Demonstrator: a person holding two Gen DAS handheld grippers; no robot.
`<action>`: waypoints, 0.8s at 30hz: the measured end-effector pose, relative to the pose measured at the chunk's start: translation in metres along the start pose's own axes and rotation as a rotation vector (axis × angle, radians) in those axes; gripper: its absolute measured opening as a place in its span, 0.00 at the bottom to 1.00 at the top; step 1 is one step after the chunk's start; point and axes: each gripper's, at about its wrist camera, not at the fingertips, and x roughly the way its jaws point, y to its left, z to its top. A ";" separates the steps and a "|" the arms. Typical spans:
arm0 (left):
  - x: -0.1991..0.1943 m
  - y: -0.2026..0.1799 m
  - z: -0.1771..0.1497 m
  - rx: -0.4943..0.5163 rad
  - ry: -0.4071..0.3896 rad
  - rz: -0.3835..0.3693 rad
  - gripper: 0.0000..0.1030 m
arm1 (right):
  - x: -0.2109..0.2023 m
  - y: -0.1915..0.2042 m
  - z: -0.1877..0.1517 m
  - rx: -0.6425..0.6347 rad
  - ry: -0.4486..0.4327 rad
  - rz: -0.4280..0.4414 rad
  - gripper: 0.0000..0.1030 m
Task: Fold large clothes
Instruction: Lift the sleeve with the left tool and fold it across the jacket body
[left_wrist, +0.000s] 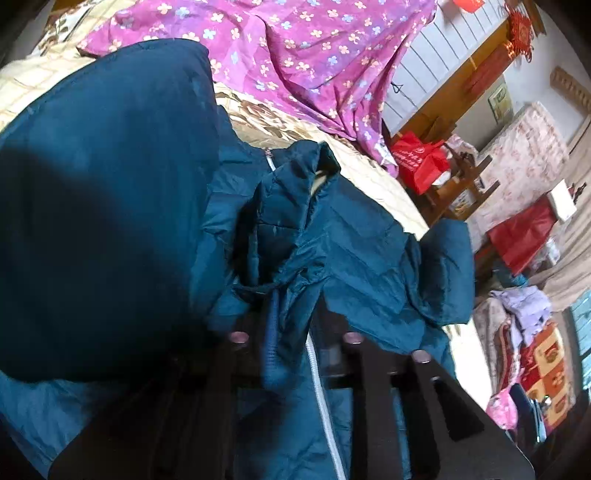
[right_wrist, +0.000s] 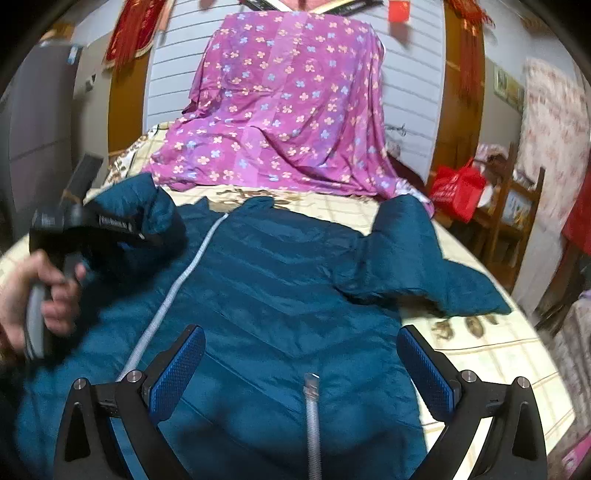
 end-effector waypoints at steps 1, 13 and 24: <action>-0.002 0.000 0.000 0.000 0.001 -0.014 0.41 | 0.001 0.001 0.007 0.021 0.005 0.023 1.00; -0.047 -0.014 0.005 0.101 -0.076 -0.027 0.64 | 0.054 0.032 0.038 0.107 0.060 0.146 1.00; -0.101 0.012 0.024 0.093 -0.278 0.154 0.64 | 0.139 0.070 0.038 0.325 0.189 0.431 1.00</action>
